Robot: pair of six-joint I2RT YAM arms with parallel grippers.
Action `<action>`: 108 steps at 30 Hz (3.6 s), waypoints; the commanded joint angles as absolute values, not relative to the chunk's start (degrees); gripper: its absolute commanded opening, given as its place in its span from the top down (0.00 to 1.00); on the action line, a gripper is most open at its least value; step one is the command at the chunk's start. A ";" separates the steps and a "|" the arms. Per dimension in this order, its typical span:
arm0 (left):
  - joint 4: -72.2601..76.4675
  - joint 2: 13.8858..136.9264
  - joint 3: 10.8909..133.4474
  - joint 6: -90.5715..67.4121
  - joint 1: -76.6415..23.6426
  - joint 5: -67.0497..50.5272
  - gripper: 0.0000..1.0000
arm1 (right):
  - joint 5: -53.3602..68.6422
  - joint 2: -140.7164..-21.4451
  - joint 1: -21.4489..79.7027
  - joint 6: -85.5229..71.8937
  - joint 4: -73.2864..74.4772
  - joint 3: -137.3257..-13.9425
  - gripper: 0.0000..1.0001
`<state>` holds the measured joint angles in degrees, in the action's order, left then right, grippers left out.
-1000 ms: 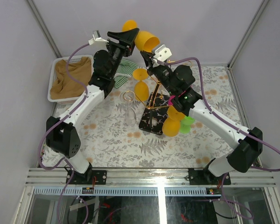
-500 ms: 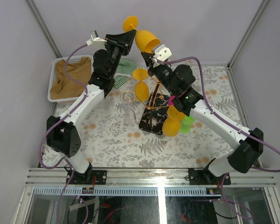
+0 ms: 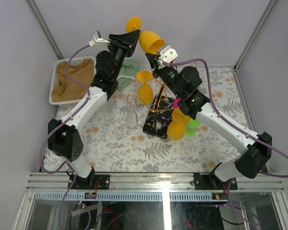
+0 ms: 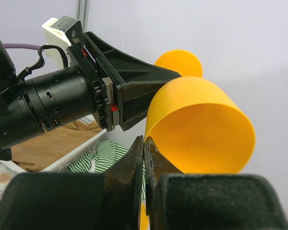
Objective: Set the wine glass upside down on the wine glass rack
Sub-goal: Turn the wine glass upside down at the wine rack.
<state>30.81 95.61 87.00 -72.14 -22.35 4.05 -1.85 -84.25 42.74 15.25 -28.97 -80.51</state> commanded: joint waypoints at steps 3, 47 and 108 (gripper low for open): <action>33.39 95.80 88.26 -71.36 -22.40 3.20 0.62 | 1.73 -80.96 42.89 14.84 -32.84 -81.82 1.00; 40.09 96.50 86.72 -74.53 -21.88 0.53 1.00 | 2.93 -80.60 42.87 14.16 -29.19 -80.97 0.93; 53.59 92.55 73.18 -2.61 -11.74 -2.87 1.00 | -3.47 -103.71 14.48 4.95 13.25 -122.70 0.01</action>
